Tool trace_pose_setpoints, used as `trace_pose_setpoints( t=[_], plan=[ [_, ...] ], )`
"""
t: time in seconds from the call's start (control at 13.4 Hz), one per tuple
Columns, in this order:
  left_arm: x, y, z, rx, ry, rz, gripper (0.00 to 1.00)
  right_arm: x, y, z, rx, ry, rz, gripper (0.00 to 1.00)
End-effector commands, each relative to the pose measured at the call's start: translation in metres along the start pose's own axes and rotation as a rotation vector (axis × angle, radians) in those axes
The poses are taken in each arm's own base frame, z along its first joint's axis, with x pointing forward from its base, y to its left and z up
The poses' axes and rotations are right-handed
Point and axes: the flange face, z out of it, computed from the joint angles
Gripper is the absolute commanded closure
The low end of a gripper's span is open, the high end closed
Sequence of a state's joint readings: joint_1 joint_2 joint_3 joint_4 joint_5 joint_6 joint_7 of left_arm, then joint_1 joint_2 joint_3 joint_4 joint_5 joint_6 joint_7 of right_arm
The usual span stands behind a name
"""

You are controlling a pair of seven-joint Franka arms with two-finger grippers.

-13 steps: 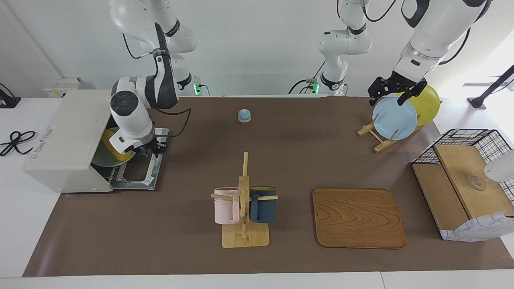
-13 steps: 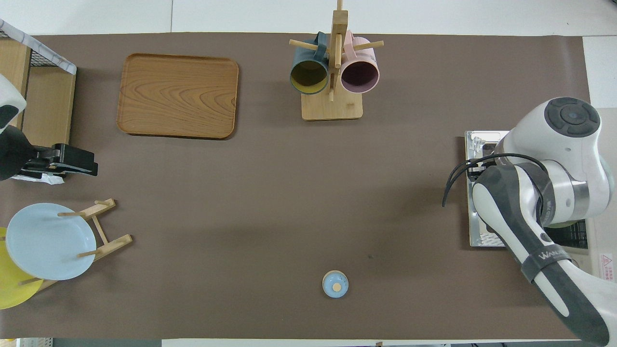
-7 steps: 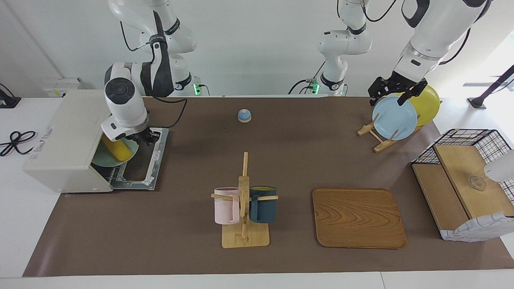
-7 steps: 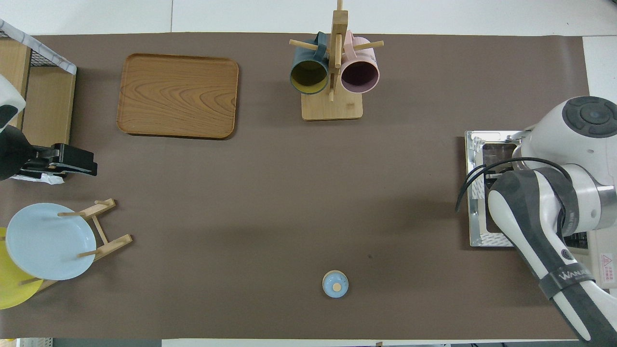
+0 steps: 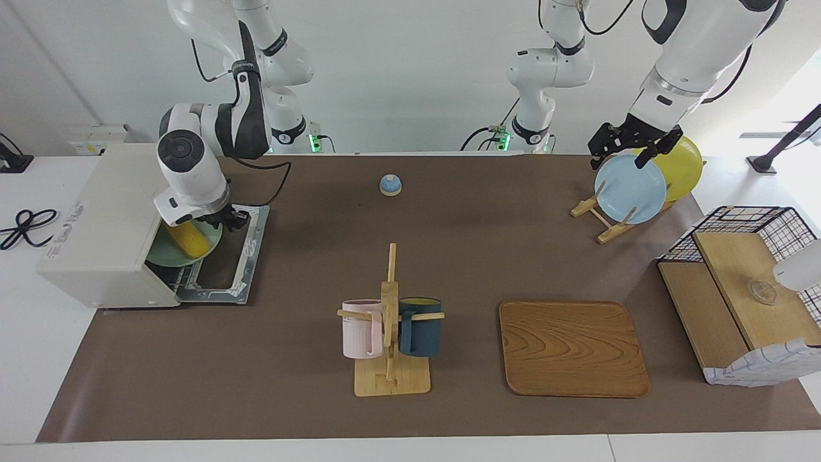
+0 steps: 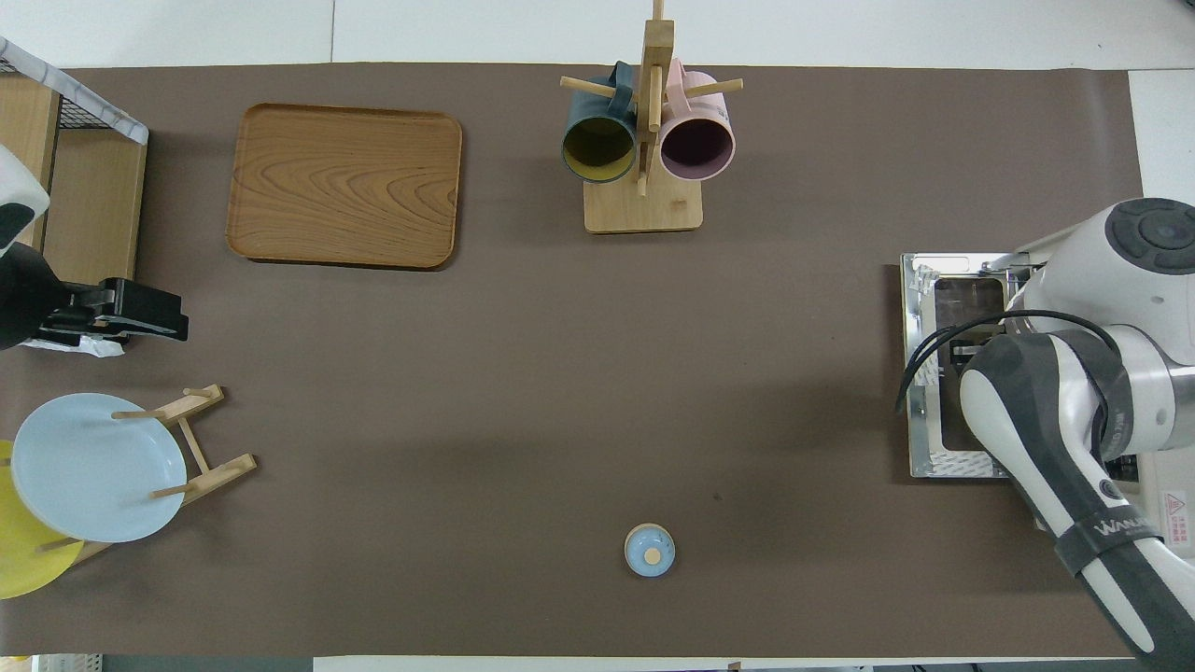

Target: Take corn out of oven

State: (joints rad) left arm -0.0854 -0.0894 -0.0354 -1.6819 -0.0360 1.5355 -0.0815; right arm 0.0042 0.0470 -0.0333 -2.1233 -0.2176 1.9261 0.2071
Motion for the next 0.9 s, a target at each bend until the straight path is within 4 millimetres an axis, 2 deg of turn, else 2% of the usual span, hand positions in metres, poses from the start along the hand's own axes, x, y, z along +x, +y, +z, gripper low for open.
trace_pose_setpoints(
  t=[0.0, 0.45, 0.52, 0.6, 0.67, 0.82],
  plan=[
    [-0.003, -0.004, -0.001, 0.013, 0.001, 0.000, 0.00, -0.009, 0.007, 0.008, 0.001, 0.034, 0.005, 0.62],
    [-0.003, -0.003, -0.002, 0.013, 0.003, 0.003, 0.00, -0.011, 0.013, 0.015, -0.014, 0.047, -0.020, 0.65],
    [-0.003, -0.001, -0.002, 0.014, 0.003, 0.006, 0.00, -0.013, 0.013, 0.015, -0.037, 0.046, -0.034, 0.75],
    [-0.003, -0.003, -0.002, 0.013, 0.009, 0.000, 0.00, -0.015, 0.011, 0.015, -0.062, 0.049, -0.050, 0.91],
    [-0.002, 0.000, -0.003, 0.013, 0.013, 0.005, 0.00, -0.016, 0.010, 0.014, -0.078, 0.051, -0.061, 1.00],
    [-0.003, 0.004, -0.002, 0.013, 0.010, 0.017, 0.00, -0.019, 0.001, 0.012, -0.116, 0.051, -0.095, 1.00]
  ],
)
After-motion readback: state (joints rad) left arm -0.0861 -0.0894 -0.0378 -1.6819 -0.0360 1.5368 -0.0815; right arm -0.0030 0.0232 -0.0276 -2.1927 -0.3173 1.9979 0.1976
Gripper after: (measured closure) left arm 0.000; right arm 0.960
